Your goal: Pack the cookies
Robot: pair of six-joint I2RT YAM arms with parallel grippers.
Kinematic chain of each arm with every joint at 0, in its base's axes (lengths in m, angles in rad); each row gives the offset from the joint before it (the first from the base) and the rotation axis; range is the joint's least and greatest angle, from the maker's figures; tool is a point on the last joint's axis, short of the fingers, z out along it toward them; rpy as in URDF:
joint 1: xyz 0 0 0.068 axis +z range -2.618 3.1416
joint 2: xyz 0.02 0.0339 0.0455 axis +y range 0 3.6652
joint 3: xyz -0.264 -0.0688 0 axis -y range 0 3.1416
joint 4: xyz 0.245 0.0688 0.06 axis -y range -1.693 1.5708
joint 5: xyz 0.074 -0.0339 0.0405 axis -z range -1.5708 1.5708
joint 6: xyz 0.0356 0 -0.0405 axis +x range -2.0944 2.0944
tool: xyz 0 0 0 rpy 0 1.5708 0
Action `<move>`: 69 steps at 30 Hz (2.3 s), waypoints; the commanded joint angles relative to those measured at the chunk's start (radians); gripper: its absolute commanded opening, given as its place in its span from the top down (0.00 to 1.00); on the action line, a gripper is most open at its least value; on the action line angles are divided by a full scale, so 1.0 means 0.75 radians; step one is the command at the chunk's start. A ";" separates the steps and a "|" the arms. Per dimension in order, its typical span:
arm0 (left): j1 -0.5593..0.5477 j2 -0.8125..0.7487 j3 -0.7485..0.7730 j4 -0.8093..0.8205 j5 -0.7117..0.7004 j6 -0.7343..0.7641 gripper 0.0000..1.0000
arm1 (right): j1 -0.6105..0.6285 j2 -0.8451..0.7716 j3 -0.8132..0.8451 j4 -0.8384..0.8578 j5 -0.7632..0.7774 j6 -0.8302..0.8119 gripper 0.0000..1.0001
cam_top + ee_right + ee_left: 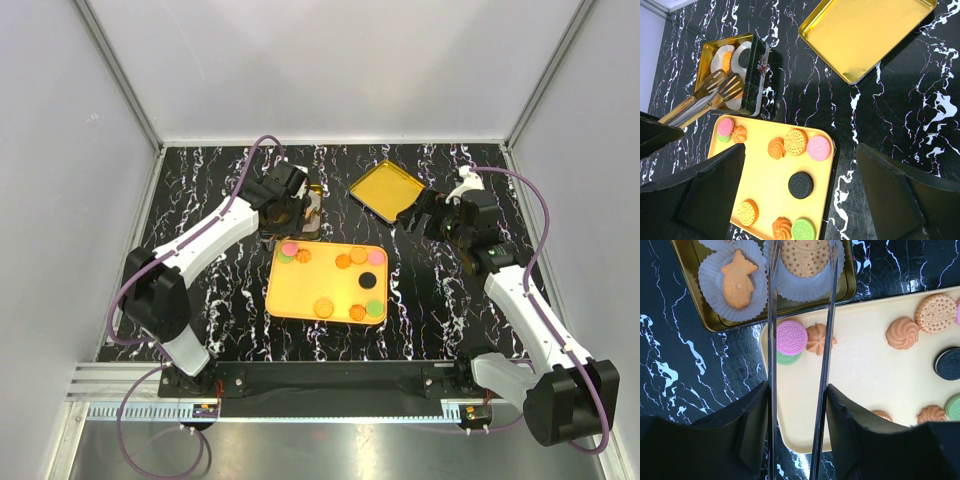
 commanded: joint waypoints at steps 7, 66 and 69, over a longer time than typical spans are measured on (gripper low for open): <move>0.008 -0.082 -0.021 0.052 0.021 0.014 0.49 | -0.001 -0.010 0.008 0.019 -0.026 -0.020 0.00; 0.844 0.111 -0.248 0.322 -0.108 -0.221 0.01 | 0.001 0.160 0.053 -0.022 -0.046 -0.043 0.00; 0.842 -0.007 -0.234 0.271 -0.155 -0.236 0.01 | 0.001 0.182 0.055 -0.020 -0.040 -0.045 0.00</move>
